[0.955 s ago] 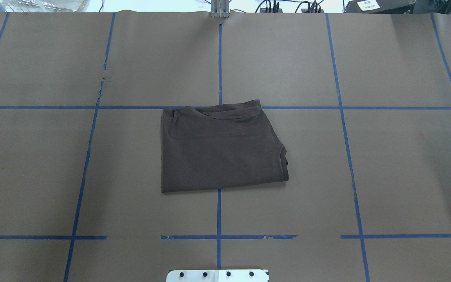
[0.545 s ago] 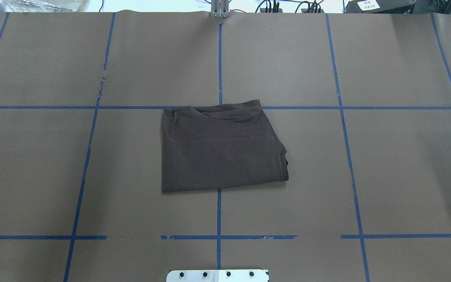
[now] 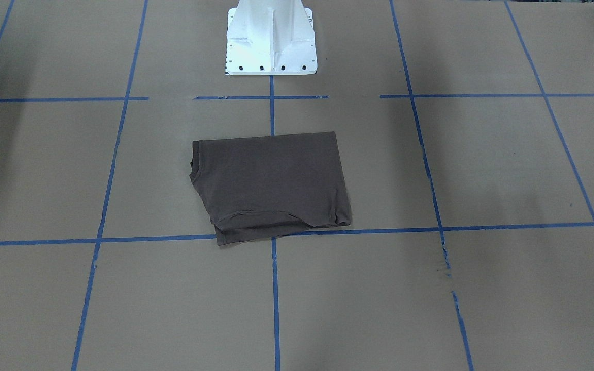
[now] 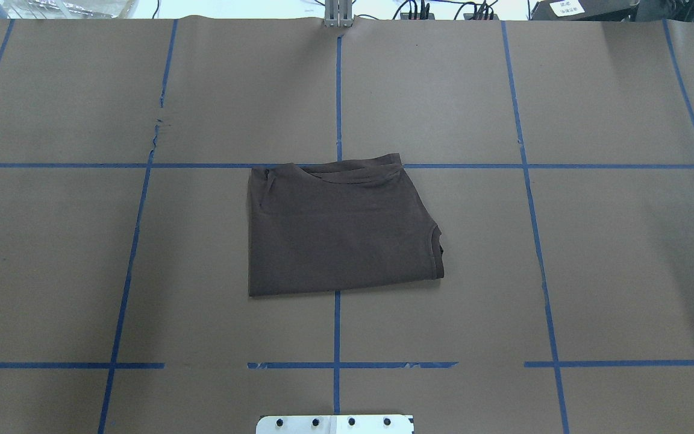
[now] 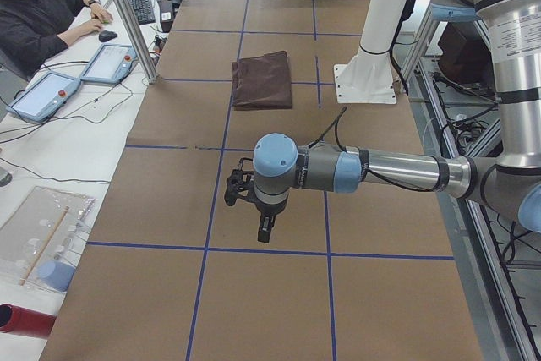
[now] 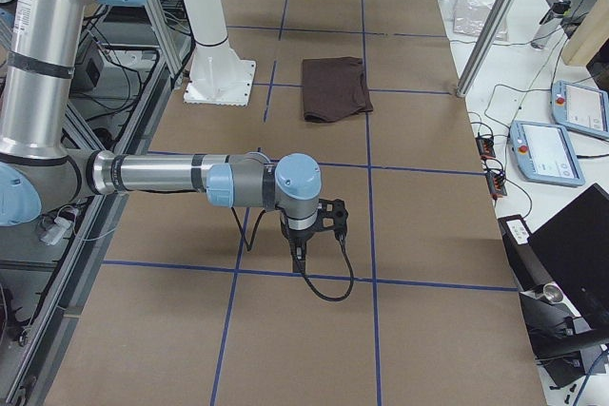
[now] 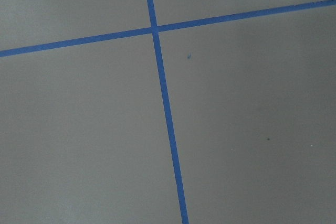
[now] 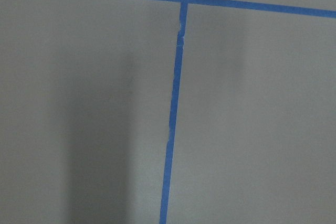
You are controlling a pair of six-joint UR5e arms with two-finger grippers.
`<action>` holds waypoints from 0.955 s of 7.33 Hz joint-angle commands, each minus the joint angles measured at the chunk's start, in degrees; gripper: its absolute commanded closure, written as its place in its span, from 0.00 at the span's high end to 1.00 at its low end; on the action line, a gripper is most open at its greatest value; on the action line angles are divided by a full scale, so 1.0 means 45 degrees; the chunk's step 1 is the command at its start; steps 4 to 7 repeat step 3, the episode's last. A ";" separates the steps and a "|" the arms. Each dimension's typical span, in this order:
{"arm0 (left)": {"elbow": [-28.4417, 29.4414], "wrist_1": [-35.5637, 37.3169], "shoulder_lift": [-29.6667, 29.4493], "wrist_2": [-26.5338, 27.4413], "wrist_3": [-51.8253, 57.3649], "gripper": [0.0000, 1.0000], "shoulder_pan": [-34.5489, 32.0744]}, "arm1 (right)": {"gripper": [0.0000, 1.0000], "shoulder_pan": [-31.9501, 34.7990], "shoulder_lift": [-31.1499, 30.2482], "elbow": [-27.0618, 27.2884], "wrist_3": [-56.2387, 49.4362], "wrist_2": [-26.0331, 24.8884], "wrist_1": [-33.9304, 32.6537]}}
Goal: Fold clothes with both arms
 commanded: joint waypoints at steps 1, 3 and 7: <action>0.0010 0.0005 0.0005 0.0020 0.0000 1.00 0.0000 | 1.00 0.0000 -0.0121 -0.0181 -0.0073 0.0033 0.0052; 0.0010 0.0005 0.0005 0.0020 0.0000 1.00 0.0000 | 1.00 0.0000 -0.0179 -0.0261 -0.0113 0.0033 0.0072; 0.0010 0.0005 0.0005 0.0020 0.0000 1.00 0.0000 | 1.00 0.0000 -0.0179 -0.0261 -0.0113 0.0033 0.0072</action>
